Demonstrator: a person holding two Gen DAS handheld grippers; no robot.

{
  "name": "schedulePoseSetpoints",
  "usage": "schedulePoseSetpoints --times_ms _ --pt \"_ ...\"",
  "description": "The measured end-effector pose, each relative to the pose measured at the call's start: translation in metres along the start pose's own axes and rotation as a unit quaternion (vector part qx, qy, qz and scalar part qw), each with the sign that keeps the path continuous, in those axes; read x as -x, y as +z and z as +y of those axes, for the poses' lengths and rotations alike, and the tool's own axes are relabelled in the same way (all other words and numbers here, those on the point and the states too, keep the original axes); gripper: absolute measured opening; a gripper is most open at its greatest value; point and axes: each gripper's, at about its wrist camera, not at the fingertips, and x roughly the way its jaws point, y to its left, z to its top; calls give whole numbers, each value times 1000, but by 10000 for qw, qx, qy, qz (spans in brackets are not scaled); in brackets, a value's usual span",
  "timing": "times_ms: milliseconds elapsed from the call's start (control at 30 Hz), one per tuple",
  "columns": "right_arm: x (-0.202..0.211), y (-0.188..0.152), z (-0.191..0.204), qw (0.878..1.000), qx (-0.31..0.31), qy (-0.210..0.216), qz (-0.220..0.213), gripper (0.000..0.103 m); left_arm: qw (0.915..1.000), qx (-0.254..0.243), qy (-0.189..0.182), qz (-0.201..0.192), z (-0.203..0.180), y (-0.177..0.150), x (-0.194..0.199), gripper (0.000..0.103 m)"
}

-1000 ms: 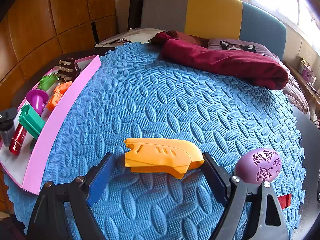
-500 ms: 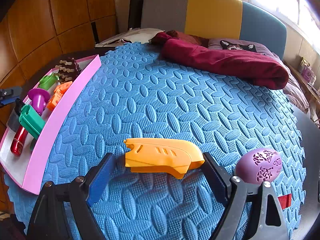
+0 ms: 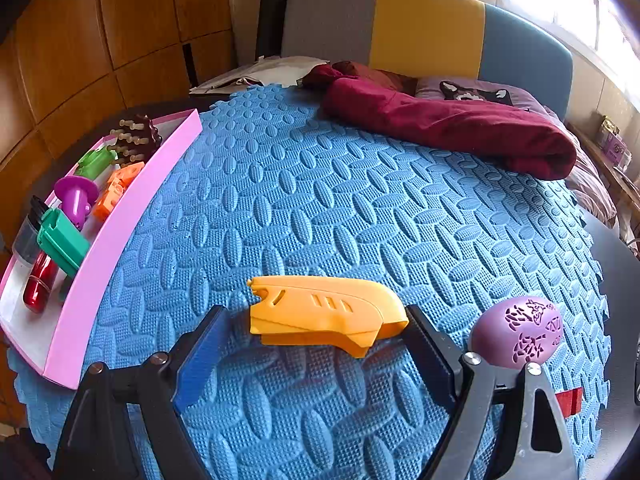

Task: Organize rigid objects
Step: 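Lower the black cup into the tray and open the left tool, then lift the left tool away from the black cup in the tray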

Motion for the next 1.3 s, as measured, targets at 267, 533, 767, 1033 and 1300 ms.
schedulePoseSetpoints --times_ms 267,533,767,1033,1300 --pt "0 0 0 10000 -1 -1 -2 88 9996 -263 35 -82 -13 -7 5 79" --pt "0 0 -1 10000 -10 11 -1 88 9996 -288 -22 -11 -19 -11 5 80" --pt "0 0 -1 10000 -14 5 4 88 9994 -328 -54 -19 -18 -14 9 80" --pt "-2 4 0 9999 -147 -73 36 88 9997 -224 -3 -9 -6 -17 13 80" --pt "-5 8 -3 9989 -396 -230 -20 88 10000 56 28 0 14 -16 14 80"
